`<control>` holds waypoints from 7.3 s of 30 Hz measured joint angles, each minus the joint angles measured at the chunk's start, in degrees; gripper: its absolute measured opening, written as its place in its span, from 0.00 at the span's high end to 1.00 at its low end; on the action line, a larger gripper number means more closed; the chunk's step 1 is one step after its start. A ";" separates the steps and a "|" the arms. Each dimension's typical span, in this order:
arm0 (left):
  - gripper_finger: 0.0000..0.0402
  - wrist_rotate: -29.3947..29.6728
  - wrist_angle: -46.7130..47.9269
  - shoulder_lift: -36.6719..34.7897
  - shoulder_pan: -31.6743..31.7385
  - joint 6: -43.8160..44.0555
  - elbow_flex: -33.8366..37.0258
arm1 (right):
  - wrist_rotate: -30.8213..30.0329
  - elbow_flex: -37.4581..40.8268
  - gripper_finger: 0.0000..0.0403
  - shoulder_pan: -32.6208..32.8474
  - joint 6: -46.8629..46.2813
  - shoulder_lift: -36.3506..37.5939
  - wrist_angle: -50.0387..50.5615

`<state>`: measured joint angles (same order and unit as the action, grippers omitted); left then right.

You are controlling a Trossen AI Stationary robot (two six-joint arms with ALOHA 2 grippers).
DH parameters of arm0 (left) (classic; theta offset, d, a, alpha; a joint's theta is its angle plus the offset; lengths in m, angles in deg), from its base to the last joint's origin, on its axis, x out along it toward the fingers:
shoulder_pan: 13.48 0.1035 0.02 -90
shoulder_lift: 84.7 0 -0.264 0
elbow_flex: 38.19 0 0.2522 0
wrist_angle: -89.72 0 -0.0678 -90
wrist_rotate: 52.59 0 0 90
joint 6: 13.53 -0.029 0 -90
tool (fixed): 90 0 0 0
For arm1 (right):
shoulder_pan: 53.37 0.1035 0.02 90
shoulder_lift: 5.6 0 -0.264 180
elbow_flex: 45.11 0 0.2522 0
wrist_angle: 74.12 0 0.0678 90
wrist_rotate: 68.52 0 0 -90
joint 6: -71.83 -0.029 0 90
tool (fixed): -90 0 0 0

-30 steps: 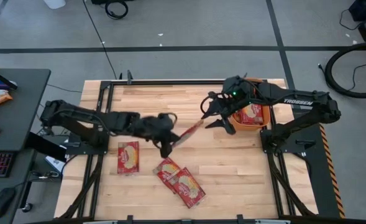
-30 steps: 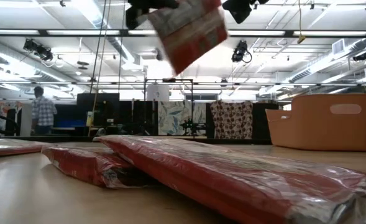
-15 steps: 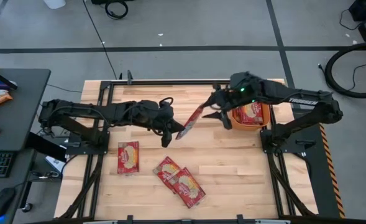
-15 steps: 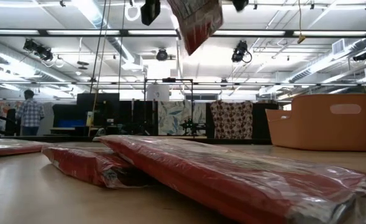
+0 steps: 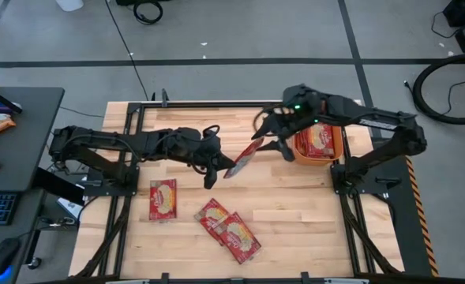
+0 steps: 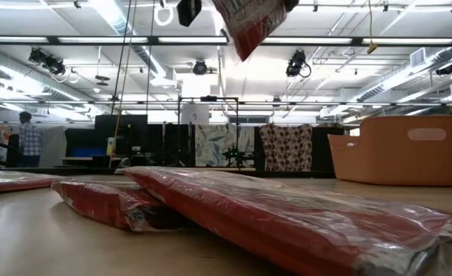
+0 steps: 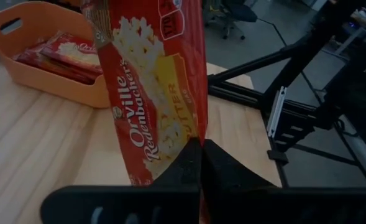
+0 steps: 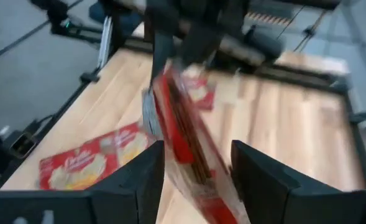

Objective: Sort popcorn bags into baskets
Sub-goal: Stack the red popcorn on the orange bin

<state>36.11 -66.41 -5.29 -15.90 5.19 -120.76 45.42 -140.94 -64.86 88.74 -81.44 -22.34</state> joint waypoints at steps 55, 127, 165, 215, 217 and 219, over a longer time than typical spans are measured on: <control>0.64 3.39 19.87 0.04 -0.46 6.20 -0.03 | -53.85 29.01 0.89 -19.44 10.92 17.58 24.20; 0.65 -6.48 38.98 -33.58 -18.87 77.34 44.41 | -25.81 20.21 0.62 -10.38 -16.97 19.22 24.08; 0.98 -1.61 13.43 -40.41 -18.82 85.58 60.19 | -25.83 20.21 0.62 -9.46 -18.80 19.09 18.07; 1.00 40.79 -41.79 -23.21 -11.34 29.34 46.07 | -2.28 20.23 0.46 -1.25 -48.40 -7.28 -48.49; 1.00 39.93 -43.65 -22.17 -10.78 29.33 46.03 | -3.56 20.19 0.46 -1.09 -48.33 -7.87 -49.93; 1.00 39.63 -44.67 -21.32 -10.49 28.39 45.73 | -4.43 20.15 0.46 -1.01 -48.30 -8.44 -50.13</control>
<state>75.74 -111.08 -26.61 -26.39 33.58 -75.03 40.99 -120.80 -65.86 40.44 -89.88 -72.47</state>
